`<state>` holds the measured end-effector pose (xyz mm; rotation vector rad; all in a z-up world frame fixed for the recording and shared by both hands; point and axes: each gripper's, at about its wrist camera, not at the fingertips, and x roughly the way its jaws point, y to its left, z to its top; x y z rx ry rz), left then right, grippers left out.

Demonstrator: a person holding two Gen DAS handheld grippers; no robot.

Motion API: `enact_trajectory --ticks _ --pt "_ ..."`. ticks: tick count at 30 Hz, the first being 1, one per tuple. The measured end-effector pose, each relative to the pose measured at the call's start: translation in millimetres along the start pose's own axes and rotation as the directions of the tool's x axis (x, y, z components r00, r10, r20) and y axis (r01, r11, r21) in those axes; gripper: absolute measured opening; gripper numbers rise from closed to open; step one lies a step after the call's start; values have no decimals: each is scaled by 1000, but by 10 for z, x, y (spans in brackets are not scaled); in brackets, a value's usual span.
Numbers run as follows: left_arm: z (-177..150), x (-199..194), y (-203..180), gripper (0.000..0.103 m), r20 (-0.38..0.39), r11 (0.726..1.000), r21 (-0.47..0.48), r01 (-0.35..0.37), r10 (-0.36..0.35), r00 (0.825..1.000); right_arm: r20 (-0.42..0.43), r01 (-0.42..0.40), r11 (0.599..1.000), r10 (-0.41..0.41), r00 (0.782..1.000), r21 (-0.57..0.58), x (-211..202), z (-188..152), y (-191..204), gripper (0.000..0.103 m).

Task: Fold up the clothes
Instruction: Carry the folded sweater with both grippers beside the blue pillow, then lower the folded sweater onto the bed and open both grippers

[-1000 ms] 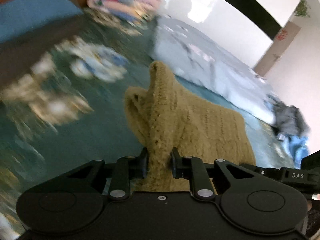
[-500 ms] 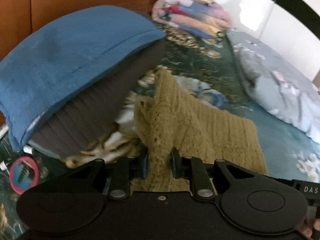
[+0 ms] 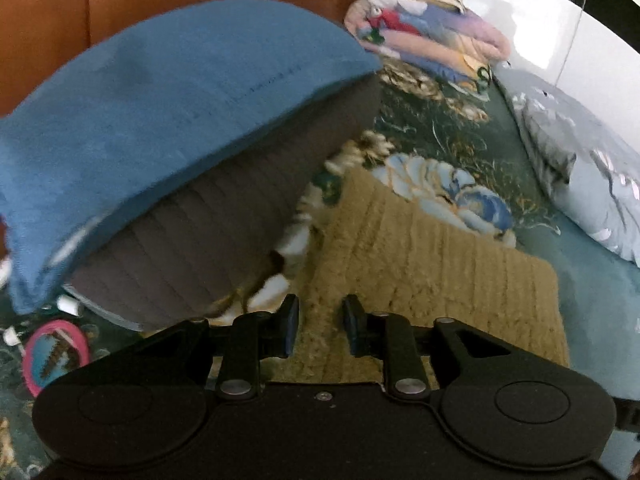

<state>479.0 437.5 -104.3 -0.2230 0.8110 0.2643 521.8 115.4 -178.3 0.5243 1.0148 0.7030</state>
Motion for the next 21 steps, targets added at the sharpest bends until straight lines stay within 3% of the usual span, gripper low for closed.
enact_trajectory --ticks 4,8,11,16,21 --pt "-19 -298 -6 25 59 1000 1 -16 15 998 40 -1 996 5 999 -92 -317 47 133 39" --pt "-126 -731 -117 30 111 999 -13 31 -29 993 65 -39 991 47 997 -124 -766 15 156 50" --pt "-299 -1089 -336 42 152 998 4 56 -56 987 81 -33 987 46 996 -157 -1198 -89 141 52" --pt "-686 -1556 -820 44 139 995 -23 95 -91 986 104 18 981 3 995 -195 -1889 -355 89 52" --pt "-1143 -2075 -1339 54 142 996 18 90 -92 986 138 49 979 -22 990 -196 -2578 -701 54 57"
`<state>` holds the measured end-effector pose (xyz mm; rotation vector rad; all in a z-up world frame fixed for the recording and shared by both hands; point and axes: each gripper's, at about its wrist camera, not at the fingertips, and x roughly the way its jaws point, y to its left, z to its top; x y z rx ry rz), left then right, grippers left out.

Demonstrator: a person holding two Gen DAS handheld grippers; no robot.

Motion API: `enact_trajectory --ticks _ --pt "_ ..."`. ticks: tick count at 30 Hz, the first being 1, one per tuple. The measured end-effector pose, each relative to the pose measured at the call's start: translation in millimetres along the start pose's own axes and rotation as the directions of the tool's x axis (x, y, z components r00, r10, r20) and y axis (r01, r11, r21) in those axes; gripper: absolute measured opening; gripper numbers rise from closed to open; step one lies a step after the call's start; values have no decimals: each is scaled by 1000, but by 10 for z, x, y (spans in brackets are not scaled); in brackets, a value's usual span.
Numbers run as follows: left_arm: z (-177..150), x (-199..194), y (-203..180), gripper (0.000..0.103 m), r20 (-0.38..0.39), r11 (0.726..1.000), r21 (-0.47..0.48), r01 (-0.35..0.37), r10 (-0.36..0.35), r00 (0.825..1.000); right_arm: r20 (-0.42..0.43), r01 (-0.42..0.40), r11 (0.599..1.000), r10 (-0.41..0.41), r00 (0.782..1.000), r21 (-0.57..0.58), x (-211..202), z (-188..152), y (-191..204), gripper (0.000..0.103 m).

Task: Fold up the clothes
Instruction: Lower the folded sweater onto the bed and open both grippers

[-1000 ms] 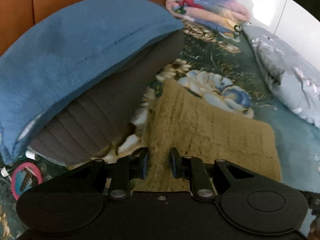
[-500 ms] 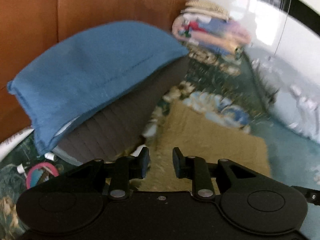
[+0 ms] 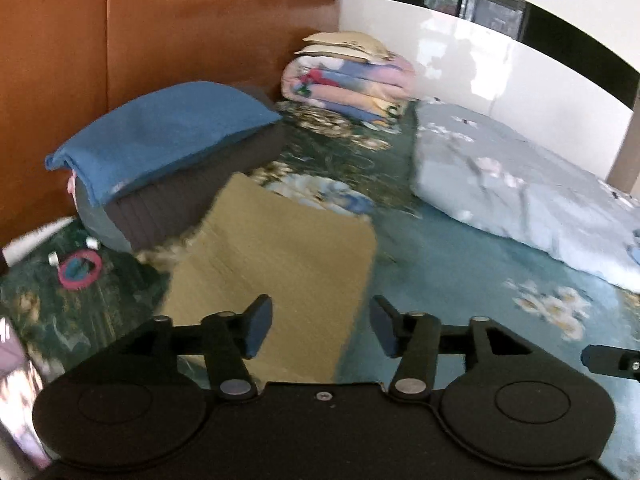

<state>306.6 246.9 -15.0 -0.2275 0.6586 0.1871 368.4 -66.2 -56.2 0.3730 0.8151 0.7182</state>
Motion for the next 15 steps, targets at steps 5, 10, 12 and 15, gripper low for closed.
enact_trajectory --ticks 5,10,12,15 --pt "-362 -475 -423 66 3 1000 -16 25 -25 1000 26 24 1000 -24 999 6 -622 -290 -3 59" --pt "-730 -933 -823 78 35 999 7 43 -43 998 60 43 999 -44 997 12 -1192 -631 -30 63" --pt "-862 -1082 -968 80 44 998 17 54 -55 998 73 55 998 -56 996 11 -1406 -769 -52 67" --pt "-1027 -1271 -1170 85 49 998 18 67 -68 996 99 75 997 -76 992 8 -1702 -950 -85 78"
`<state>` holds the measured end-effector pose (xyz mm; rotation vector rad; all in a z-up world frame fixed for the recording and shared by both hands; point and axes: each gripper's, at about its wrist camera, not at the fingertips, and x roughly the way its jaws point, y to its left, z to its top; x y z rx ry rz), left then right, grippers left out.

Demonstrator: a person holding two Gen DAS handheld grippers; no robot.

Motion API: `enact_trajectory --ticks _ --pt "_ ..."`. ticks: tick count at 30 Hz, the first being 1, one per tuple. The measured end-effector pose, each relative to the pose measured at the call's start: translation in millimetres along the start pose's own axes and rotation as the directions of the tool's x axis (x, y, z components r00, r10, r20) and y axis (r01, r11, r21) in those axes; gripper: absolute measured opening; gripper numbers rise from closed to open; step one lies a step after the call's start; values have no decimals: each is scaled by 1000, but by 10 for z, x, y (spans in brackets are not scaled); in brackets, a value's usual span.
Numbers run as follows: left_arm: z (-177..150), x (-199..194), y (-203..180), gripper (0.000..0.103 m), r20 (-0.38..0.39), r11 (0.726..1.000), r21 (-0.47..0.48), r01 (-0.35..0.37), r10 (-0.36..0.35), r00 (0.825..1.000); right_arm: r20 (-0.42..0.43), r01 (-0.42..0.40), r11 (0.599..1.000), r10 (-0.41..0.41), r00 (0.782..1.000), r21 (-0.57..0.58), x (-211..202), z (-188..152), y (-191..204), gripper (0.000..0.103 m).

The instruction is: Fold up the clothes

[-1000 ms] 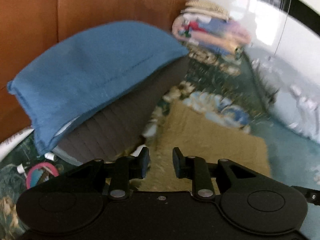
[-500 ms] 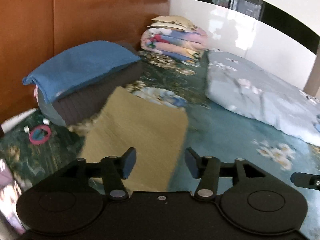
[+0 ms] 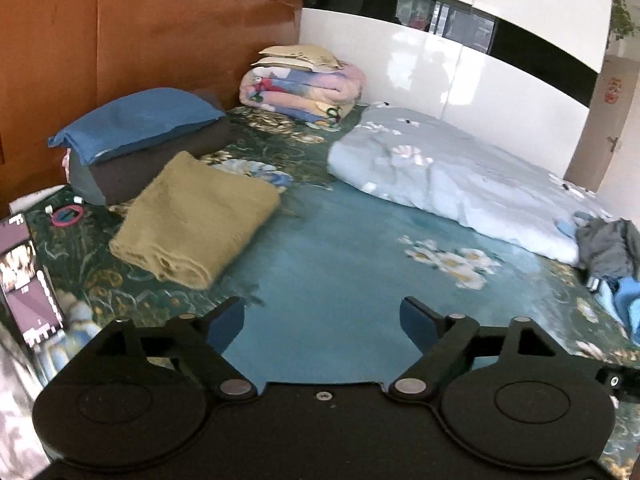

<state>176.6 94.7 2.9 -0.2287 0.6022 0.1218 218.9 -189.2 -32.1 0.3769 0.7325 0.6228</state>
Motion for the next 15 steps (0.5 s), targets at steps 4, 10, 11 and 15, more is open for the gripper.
enact_trajectory --ticks 4,10,11,15 --pt "-152 -164 -286 87 3 1000 10 10 -10 1000 34 21 1000 -22 999 22 -385 -150 -123 79" --pt "-307 -384 -619 89 1 999 38 -9 9 1000 76 52 998 -54 996 20 -821 -362 -233 83" --pt "-313 -420 -652 93 9 999 49 -21 20 1000 82 56 998 -58 995 25 -876 -388 -246 84" --pt "-347 -557 -774 98 41 994 92 -59 55 998 119 40 999 -43 992 30 -1065 -485 -287 96"
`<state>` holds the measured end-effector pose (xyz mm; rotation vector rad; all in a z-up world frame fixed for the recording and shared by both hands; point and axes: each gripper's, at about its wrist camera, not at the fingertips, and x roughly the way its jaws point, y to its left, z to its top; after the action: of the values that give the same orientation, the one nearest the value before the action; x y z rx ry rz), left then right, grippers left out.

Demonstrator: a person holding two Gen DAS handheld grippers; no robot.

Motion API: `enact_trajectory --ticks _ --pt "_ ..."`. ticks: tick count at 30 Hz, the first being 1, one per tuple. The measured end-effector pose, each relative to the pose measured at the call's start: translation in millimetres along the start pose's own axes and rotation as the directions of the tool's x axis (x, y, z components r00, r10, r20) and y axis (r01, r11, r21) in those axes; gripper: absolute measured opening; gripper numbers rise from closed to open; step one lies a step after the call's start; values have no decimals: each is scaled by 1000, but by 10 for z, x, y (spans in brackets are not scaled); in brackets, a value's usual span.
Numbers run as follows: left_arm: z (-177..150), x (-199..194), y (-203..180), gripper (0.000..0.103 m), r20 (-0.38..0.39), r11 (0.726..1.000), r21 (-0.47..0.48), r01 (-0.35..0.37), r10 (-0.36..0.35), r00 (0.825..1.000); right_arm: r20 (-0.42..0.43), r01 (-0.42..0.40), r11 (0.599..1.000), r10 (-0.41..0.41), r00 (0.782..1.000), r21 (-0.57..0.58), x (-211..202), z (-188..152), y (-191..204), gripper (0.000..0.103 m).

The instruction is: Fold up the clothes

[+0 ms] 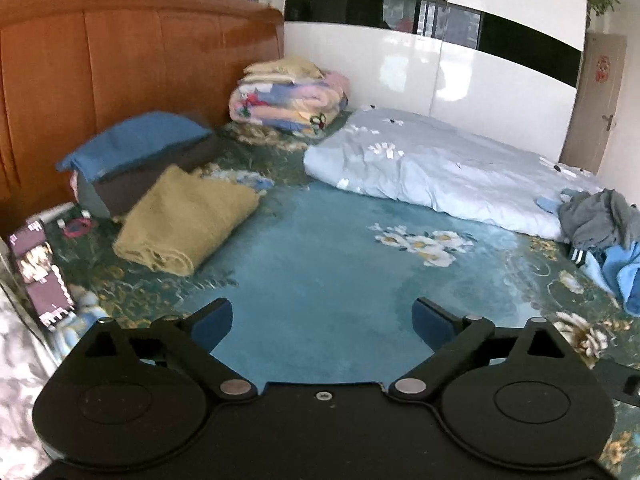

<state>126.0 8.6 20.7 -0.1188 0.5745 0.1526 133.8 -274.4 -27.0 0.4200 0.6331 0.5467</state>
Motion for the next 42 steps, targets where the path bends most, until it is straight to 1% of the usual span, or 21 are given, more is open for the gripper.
enact_trajectory --ticks 2,4,8,15,18,21,25,28,29,31,33,37,39,42 --pt "-21 -61 -45 99 15 1000 18 -7 7 1000 7 1 1000 -1 1000 0 -40 -35 -23 97" --pt "-21 -71 -85 99 14 1000 20 -12 12 1000 10 6 1000 -6 1000 9 -63 -67 -59 97" --pt "-12 -58 -168 99 16 1000 9 -7 7 1000 6 17 1000 -17 1000 26 -128 -118 -135 99" --pt "-55 49 -265 101 12 1000 -14 -1 1 1000 -6 89 996 -88 996 31 -209 -103 -200 102" --pt "-65 116 -248 101 26 999 -31 -6 7 1000 -13 128 991 -127 992 31 -198 -75 -160 103" --pt "-43 188 -267 101 33 999 -36 -17 18 999 -26 183 983 -183 983 -4 -230 -67 -64 103" --pt "-22 260 -348 101 49 999 -23 -22 23 998 7 268 960 -268 963 -88 -362 -65 67 103" --pt "-51 332 -338 101 35 1000 21 17 -18 999 52 316 939 -312 949 -134 -422 -82 122 103" --pt "-63 364 -316 102 28 999 32 14 -15 999 64 327 935 -321 945 -139 -415 -87 131 103" --pt "-84 429 -259 102 16 999 52 -2 1 1000 74 335 932 -328 942 -141 -339 -84 142 103" --pt "-94 499 -163 102 2 998 59 -27 27 1000 64 326 936 -320 945 -135 -188 -46 140 103" --pt "-105 637 82 102 -10 997 35 -71 71 997 8 269 957 -270 963 -108 228 129 113 103" --pt "-110 709 188 102 -23 995 21 -93 93 995 -16 253 960 -257 966 -117 453 205 135 103" --pt "-112 781 299 102 -53 993 30 -113 115 992 -55 219 965 -229 972 -144 698 254 158 103"
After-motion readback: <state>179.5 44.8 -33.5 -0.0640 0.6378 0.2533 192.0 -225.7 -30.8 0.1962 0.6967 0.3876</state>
